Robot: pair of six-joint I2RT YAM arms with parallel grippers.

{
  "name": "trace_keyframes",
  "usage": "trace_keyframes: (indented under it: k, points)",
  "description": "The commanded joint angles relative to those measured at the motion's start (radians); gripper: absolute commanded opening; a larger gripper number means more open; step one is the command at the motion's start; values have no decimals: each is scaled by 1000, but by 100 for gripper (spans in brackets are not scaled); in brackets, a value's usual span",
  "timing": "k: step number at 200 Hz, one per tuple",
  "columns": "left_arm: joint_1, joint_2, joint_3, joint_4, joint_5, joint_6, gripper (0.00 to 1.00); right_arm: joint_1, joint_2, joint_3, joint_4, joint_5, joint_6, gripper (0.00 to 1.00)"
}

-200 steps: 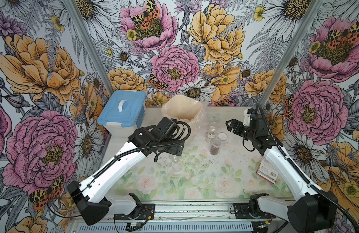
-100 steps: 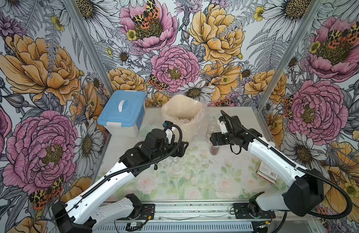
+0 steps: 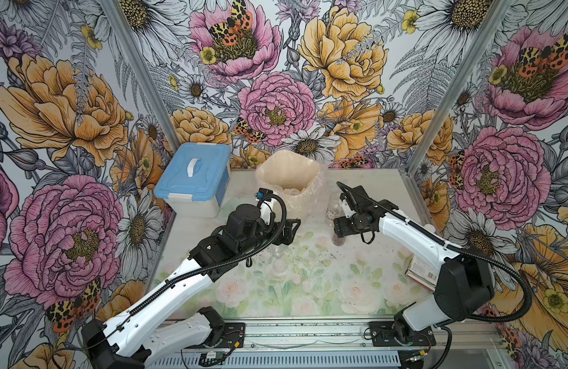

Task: Empty the moldy dried flower tea in the jars
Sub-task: Pick up the jar from the center of the board.

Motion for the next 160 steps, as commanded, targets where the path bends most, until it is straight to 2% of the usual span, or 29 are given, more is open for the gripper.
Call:
trace_keyframes:
  k: [1,110,160]
  points:
    - [-2,5,-4,36,-11,3,99,10,23,48,-1,37,-14,78]
    - [1,10,-17,35,-18,4,99,26,75,62,-1,46,-15,66]
    - [2,13,-24,35,-20,3,99,31,75,55,-2,63,-18,52]
